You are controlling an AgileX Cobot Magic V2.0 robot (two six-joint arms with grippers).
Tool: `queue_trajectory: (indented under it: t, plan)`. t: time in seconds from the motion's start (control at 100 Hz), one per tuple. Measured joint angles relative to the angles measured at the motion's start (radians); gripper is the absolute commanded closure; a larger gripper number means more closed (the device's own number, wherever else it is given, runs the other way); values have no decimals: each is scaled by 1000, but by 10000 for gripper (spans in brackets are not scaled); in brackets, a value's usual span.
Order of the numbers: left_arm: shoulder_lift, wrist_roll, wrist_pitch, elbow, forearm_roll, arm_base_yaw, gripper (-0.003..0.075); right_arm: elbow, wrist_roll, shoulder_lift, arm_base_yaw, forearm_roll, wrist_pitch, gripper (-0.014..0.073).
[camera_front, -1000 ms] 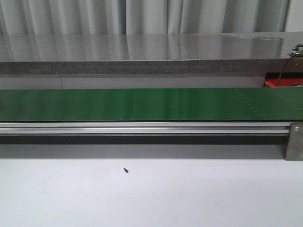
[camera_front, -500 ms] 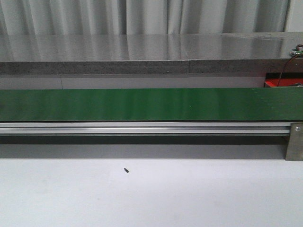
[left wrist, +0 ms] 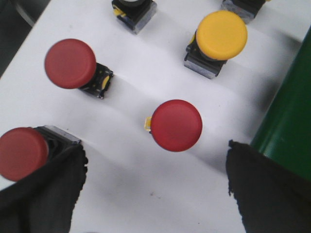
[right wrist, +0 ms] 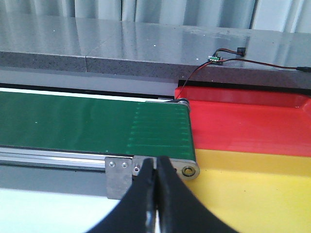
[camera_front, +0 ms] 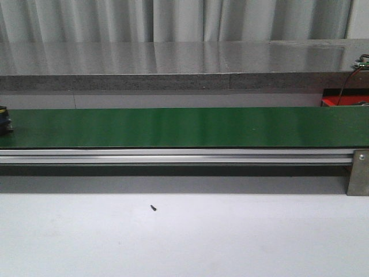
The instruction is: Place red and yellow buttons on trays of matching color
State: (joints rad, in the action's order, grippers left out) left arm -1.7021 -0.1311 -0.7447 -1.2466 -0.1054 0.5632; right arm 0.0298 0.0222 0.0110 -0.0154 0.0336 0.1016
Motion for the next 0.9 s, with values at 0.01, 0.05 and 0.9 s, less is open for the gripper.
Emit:
queue_trajectory:
  t: [0.01, 0.05, 0.9]
  plan:
    - [-3, 0, 2, 0, 0, 0, 142, 0, 0, 0, 0, 0, 0, 662]
    - [-24, 0, 11, 0, -2, -4, 142, 0, 0, 0, 0, 0, 0, 662]
    - [-232, -15, 79, -101, -9, -78, 195, 0, 0, 0, 0, 0, 0, 662]
